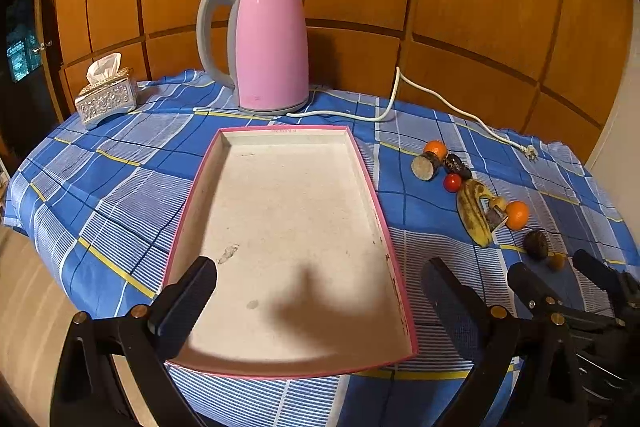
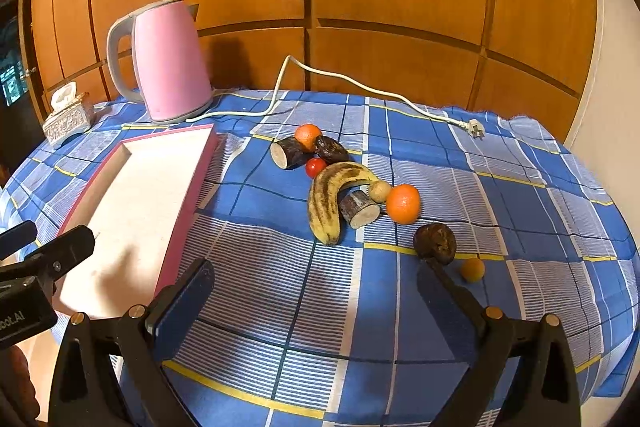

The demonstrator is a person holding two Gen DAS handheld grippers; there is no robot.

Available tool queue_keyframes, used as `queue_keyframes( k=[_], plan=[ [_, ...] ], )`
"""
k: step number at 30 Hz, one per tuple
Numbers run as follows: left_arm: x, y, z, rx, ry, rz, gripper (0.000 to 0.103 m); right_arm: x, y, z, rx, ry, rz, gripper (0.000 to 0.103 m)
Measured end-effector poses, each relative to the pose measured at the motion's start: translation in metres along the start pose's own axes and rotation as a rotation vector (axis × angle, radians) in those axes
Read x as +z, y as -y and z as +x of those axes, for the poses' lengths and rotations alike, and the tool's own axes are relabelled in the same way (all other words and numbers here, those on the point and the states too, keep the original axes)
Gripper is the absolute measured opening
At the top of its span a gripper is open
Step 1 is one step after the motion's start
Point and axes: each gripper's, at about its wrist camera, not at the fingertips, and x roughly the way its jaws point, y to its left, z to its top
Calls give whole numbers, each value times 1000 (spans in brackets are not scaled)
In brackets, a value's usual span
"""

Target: Organize fruits

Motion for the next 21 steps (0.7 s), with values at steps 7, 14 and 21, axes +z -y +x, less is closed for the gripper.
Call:
queue_keyframes(
  k=[7, 14, 21],
  plan=[
    [-1, 1, 0, -26, -7, -7, 103, -4, 1, 0, 4, 2, 7, 103],
    [-2, 1, -1, -31, -10, -3, 103, -4, -5, 4, 24, 3, -7, 103],
    [-2, 3, -7, -34, 13, 19, 103, -4, -4, 7, 23, -9, 2, 103]
  ],
)
